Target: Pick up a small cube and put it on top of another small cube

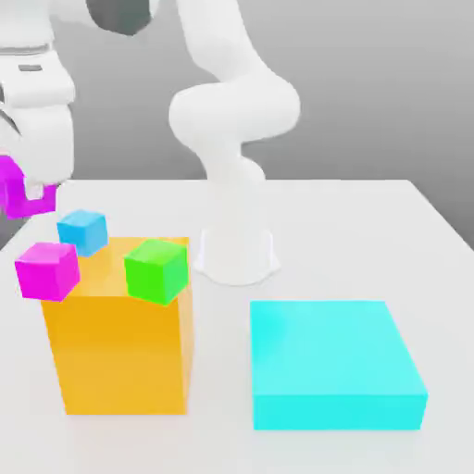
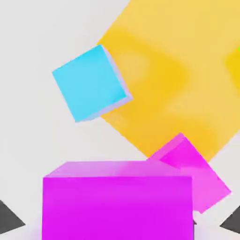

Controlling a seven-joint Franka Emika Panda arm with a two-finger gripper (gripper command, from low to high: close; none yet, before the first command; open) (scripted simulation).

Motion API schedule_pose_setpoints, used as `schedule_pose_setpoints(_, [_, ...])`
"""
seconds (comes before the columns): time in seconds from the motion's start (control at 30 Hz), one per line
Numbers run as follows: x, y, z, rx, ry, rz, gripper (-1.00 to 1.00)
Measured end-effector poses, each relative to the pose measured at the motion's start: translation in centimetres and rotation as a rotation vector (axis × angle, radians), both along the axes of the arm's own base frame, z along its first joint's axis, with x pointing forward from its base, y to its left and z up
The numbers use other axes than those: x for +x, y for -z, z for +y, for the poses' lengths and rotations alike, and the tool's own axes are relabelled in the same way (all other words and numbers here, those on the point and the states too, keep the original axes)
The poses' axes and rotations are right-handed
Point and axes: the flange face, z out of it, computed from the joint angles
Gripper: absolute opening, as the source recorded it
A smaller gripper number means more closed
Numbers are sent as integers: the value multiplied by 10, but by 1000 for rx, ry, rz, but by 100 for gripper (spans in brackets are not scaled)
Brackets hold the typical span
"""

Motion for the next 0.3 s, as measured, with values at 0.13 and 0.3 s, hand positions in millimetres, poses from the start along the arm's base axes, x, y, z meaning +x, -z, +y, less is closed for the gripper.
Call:
schedule_pose_setpoints(0.13, [8, 28, -2, 66, -61, -30, -100])
schedule_pose_setpoints(0.3, [7, 55, -2, 69, -64, -32, 100])
